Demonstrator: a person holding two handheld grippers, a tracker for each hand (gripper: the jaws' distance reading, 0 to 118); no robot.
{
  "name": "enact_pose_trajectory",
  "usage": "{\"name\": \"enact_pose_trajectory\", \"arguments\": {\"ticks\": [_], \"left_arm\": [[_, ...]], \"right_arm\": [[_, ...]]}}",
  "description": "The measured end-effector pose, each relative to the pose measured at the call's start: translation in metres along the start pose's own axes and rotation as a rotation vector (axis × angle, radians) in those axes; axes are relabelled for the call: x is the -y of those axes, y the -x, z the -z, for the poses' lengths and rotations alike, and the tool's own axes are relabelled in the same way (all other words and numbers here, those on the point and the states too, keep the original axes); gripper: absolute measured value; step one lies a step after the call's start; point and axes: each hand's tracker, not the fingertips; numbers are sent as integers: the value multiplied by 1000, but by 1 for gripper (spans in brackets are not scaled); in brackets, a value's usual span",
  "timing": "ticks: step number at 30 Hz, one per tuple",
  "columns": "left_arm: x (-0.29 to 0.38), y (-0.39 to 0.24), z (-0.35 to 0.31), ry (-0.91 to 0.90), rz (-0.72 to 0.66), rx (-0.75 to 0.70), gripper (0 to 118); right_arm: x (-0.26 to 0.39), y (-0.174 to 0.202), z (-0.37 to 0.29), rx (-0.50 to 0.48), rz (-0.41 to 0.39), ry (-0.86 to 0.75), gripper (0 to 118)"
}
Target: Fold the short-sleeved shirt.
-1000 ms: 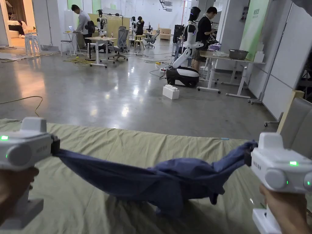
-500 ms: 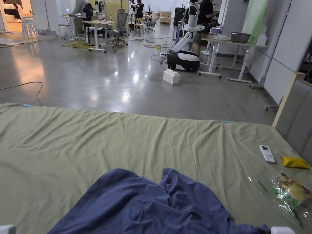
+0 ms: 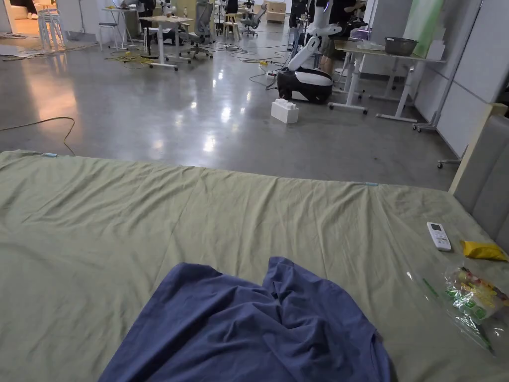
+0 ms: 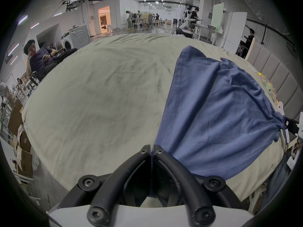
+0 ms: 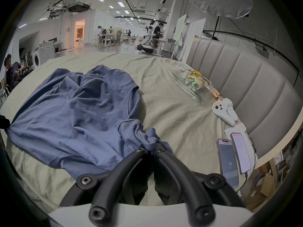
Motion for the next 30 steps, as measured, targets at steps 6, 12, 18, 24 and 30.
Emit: {"name": "enact_pose_trajectory", "arguments": {"ticks": [6, 12, 18, 24, 30], "left_arm": [[-26, -25, -22, -122, 83, 29, 65], [-69, -62, -59, -369, 121, 45, 65], [-93, -94, -98, -576, 100, 49, 47], [-96, -116, -115, -670, 105, 62, 5], [-93, -121, -120, -714, 89, 41, 1]], "right_arm": [[-25, 11, -17, -34, 10, -145, 84], [-74, 40, -46, -72, 28, -357, 88], [-107, 64, -71, -78, 48, -517, 32], [-119, 78, -78, -98, 121, -532, 1], [-123, 86, -85, -81, 90, -609, 0]]}}
